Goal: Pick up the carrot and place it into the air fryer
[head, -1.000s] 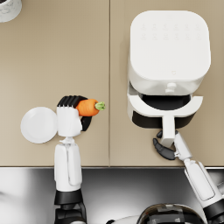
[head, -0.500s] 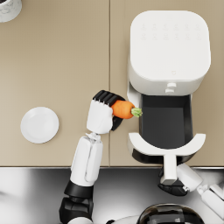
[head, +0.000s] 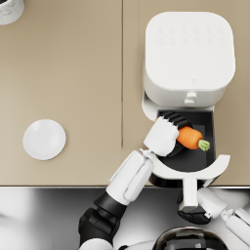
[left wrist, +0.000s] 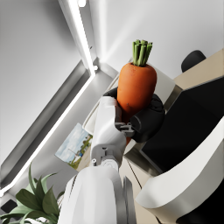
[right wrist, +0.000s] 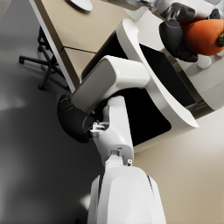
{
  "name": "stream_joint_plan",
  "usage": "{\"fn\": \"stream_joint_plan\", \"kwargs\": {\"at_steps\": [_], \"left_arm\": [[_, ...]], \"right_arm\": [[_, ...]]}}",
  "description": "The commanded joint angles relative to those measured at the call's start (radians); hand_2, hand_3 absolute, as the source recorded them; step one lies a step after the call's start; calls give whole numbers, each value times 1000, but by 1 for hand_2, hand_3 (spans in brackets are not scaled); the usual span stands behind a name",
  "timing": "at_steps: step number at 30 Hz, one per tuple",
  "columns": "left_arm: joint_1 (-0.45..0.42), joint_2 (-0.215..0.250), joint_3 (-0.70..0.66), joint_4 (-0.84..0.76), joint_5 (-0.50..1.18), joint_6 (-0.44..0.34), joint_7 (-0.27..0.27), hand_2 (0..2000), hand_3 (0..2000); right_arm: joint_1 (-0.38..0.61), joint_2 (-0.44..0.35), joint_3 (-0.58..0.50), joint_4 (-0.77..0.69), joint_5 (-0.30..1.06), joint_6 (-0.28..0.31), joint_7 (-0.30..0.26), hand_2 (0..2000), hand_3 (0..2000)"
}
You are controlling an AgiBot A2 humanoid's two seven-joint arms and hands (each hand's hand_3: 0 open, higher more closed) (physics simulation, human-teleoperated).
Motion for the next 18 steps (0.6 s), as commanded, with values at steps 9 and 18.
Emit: {"fn": "stream_joint_plan", "kwargs": {"at_steps": [9, 18], "left_arm": [[-179, -96, -202, -166, 0, 18, -2, 0, 0], [-227, -94, -659, -191, -1, 27, -3, 0, 0]], "right_arm": [[17, -246, 49, 107, 0, -3, -7, 2000, 2000], [214, -340, 35, -159, -1, 82, -10, 2000, 2000]]}}
